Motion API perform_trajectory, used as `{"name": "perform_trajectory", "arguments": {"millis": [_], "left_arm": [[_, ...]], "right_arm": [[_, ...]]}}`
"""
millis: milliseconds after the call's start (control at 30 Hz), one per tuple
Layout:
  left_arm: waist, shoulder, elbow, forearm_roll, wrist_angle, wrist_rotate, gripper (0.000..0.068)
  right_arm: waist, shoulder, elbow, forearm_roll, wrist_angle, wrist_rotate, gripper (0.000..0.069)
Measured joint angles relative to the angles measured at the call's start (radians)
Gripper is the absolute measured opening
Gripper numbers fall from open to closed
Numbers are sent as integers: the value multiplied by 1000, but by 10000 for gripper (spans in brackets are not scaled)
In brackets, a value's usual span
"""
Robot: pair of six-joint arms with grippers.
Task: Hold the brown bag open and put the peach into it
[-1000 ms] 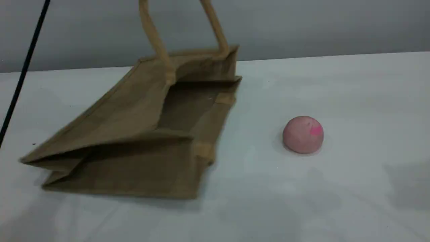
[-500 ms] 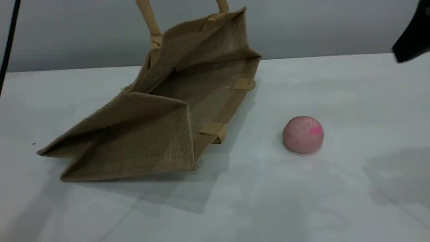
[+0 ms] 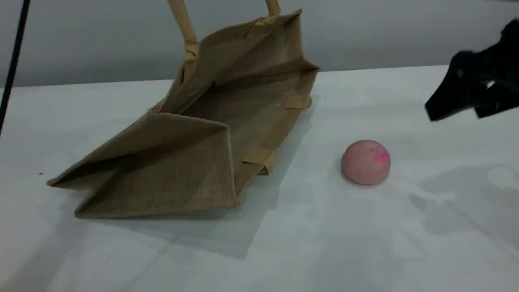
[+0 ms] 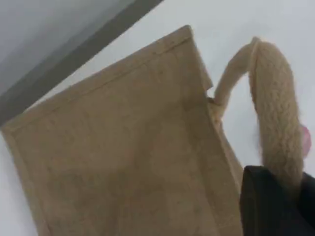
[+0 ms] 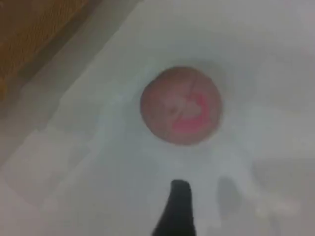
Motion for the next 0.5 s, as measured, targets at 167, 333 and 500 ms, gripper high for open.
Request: {"name": "perform_trajectory", "arguments": {"millis": [167,333,500], "left_arm": [[-15,0,0,2,1,2,86],[-20,0,0,2,1,3,86],[-20,0,0,2,1,3,86]], "right_arm": [[64,89,0,165,-42,-196,584],[154,178,-21,324,-143,-365,584],[219,258,-83,409,-171,-406,584]]}}
